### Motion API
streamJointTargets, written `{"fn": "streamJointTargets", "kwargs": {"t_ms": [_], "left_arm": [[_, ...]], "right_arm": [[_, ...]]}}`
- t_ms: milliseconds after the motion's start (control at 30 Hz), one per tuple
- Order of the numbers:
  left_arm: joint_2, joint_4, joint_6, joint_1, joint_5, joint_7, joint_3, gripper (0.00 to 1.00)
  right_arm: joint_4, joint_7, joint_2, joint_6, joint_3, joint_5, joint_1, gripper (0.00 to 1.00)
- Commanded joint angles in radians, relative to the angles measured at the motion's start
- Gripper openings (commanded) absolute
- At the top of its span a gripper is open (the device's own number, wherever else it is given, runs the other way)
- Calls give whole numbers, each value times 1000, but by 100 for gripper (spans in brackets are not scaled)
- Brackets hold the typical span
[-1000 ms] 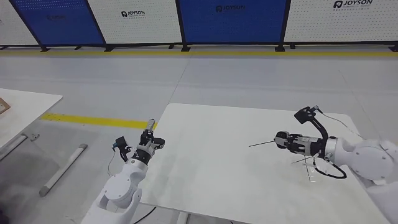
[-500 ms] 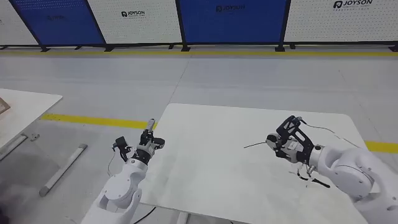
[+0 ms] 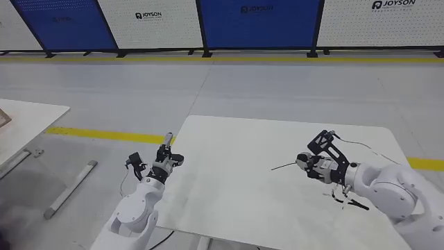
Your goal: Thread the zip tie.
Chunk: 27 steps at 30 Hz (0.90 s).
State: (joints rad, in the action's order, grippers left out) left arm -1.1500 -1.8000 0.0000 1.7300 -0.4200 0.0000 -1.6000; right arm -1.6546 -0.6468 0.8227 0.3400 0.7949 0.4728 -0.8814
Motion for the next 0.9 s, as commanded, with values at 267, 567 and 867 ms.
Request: {"fn": "streamJointTargets", "kwargs": {"t_ms": [267,567,867], "left_arm": [[0,0,0,0,0,0,0,100],[0,0,0,0,0,0,0,100],[0,0,0,0,0,0,0,100]], "right_arm": [[-128,172,-23,0,-61,236,-8,0],[-132,162,-33,0,-133,204,38,0],[-132,162,-33,0,-133,204,38,0]]}}
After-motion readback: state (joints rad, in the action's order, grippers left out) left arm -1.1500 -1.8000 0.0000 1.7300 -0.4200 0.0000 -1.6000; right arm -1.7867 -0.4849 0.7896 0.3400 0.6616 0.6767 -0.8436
